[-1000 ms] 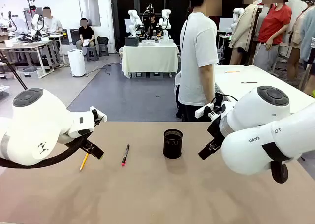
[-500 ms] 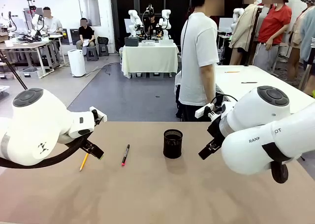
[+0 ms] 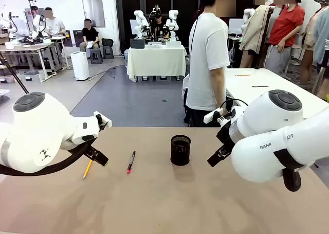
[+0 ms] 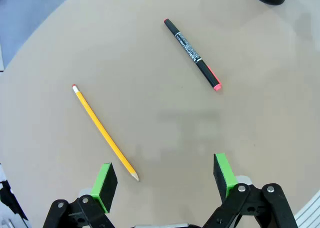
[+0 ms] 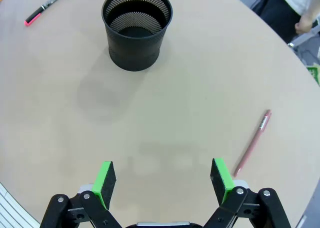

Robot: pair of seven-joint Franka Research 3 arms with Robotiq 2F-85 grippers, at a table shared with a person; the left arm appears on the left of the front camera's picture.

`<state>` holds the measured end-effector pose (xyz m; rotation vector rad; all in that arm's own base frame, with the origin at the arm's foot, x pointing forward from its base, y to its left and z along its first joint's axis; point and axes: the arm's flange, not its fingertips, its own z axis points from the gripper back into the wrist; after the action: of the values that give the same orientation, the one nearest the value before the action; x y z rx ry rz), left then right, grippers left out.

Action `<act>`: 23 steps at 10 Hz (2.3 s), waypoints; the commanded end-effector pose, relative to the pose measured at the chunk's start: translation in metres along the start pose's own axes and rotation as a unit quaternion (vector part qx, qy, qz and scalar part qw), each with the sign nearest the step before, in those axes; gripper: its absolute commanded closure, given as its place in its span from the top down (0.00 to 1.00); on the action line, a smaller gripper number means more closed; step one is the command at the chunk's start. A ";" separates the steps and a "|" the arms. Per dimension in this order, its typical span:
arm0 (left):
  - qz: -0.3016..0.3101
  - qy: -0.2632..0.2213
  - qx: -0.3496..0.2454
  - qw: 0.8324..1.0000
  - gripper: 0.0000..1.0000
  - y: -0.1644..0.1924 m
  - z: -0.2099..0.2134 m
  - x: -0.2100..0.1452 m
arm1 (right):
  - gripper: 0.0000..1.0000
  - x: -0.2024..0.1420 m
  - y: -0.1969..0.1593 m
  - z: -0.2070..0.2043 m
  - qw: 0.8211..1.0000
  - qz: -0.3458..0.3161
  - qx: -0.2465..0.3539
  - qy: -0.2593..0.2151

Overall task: Place the pens into the pen holder.
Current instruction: Pick up a writing instrument from the table and place it into the Pen holder.

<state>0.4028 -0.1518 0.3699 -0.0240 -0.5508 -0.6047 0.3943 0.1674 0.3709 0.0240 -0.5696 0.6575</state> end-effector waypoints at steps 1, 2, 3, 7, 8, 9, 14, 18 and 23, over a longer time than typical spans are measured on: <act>0.000 0.000 0.000 1.000 1.00 0.000 0.000 0.000 | 1.00 0.000 0.000 0.000 1.000 0.000 0.000 0.000; 0.000 0.000 0.000 1.000 1.00 0.000 0.000 0.000 | 1.00 0.000 0.000 0.000 1.000 0.000 0.000 0.000; 0.000 0.000 0.000 1.000 1.00 0.000 0.000 0.000 | 1.00 0.000 0.000 0.000 1.000 0.000 0.000 0.000; 0.000 0.000 0.000 1.000 1.00 0.000 0.000 0.000 | 1.00 0.000 0.000 0.000 1.000 0.000 0.000 0.000; 0.000 0.000 0.000 1.000 1.00 0.000 0.000 0.000 | 1.00 0.000 0.000 0.000 1.000 0.000 0.000 0.000; 0.000 0.000 0.000 1.000 1.00 0.000 0.000 0.000 | 1.00 0.000 0.000 0.000 1.000 0.000 0.000 0.000; -0.093 -0.045 -0.037 0.994 1.00 -0.010 0.013 -0.003 | 1.00 0.006 0.001 0.009 0.993 0.028 0.117 0.009; -0.199 -0.156 -0.043 0.966 1.00 -0.015 0.031 -0.033 | 1.00 0.026 -0.021 0.026 0.978 0.035 0.206 -0.012; -0.192 -0.137 -0.027 0.971 1.00 -0.032 0.032 0.033 | 1.00 0.033 -0.036 0.040 0.975 0.058 0.204 -0.066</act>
<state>0.3944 -0.1858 0.4071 -0.0563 -0.8161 -1.0237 0.4106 0.1495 0.4343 0.4146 -0.5245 0.8457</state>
